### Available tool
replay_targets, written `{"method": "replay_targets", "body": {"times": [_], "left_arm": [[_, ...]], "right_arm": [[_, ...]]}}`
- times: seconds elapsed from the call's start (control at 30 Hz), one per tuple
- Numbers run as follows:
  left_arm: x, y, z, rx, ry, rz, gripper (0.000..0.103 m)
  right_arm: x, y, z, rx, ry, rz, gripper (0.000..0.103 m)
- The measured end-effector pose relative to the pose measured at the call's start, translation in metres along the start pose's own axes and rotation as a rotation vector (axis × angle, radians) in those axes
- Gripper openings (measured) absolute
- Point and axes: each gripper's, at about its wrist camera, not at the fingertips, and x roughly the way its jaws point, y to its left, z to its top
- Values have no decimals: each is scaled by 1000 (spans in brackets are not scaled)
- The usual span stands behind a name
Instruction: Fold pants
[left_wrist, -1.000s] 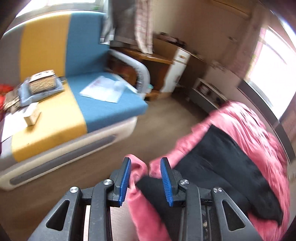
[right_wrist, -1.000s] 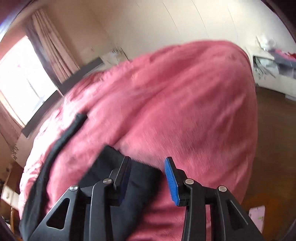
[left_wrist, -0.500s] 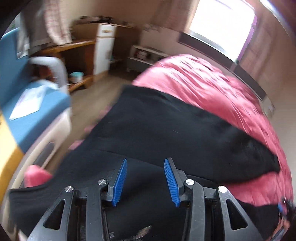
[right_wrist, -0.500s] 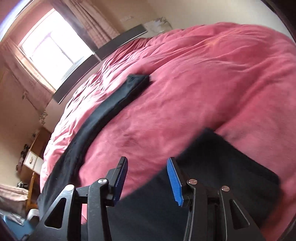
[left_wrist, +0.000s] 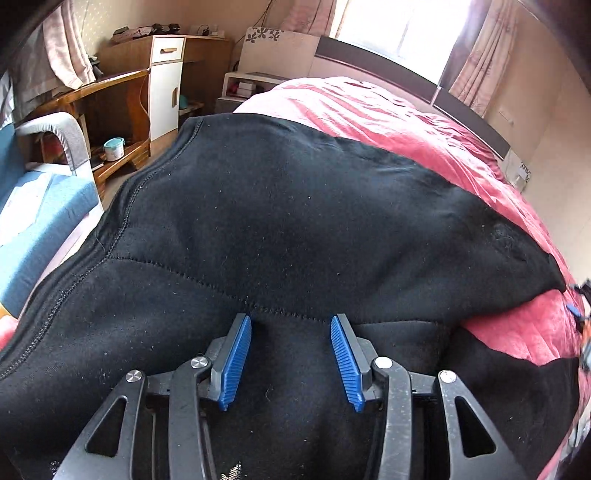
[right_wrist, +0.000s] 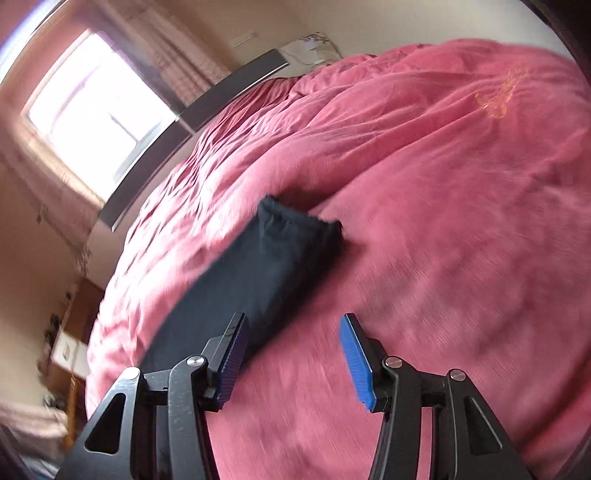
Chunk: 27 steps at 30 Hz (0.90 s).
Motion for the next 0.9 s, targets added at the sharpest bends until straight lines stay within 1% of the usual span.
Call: {"method": "replay_targets", "body": {"times": [0.07,0.1,0.2,0.23,0.27,0.3,0.37,0.47,0.57,0.63,0.73,0.8,0.83,0.9], "left_arm": [[-2,3,-6,7,-9,0,47],[-1,5,-8,7,-11,1,47],[4,2,-8,16,-18,12,47],[5,2,-8,19,-19,15,47],[6,1,-8,25,-21,21,47],[7,1,-8,27,-22,23,47],[8,1,-8,29,-24,26,48],[9,1,-8,27,-26,24,48],[8,2,-7,23,-25,17,48],[6,4,-6,14,-20,3,48],[1,10,-5,-5,-11,-40,48],[-1,15,-5,-17,-8,-64,48],[-1,17,-5,-20,-8,-70,48],[0,18,-5,-19,-8,-71,48]], "right_arm": [[16,2,9,42,1,8,52],[24,3,11,58,6,-2,52],[39,6,16,52,16,-14,51],[43,10,17,23,17,-23,40],[44,12,18,1,16,-22,18],[46,15,19,-28,18,-25,15],[40,15,22,-43,7,-17,15],[20,16,22,-63,-44,-9,14],[2,19,20,-97,-77,-28,13],[-11,16,17,-104,-93,-39,13],[-31,4,9,-84,-119,-63,13],[-41,-6,0,-73,-130,-86,13],[-43,-14,-6,-65,-130,-111,13],[-38,-30,-19,-44,-90,-145,14]]}}
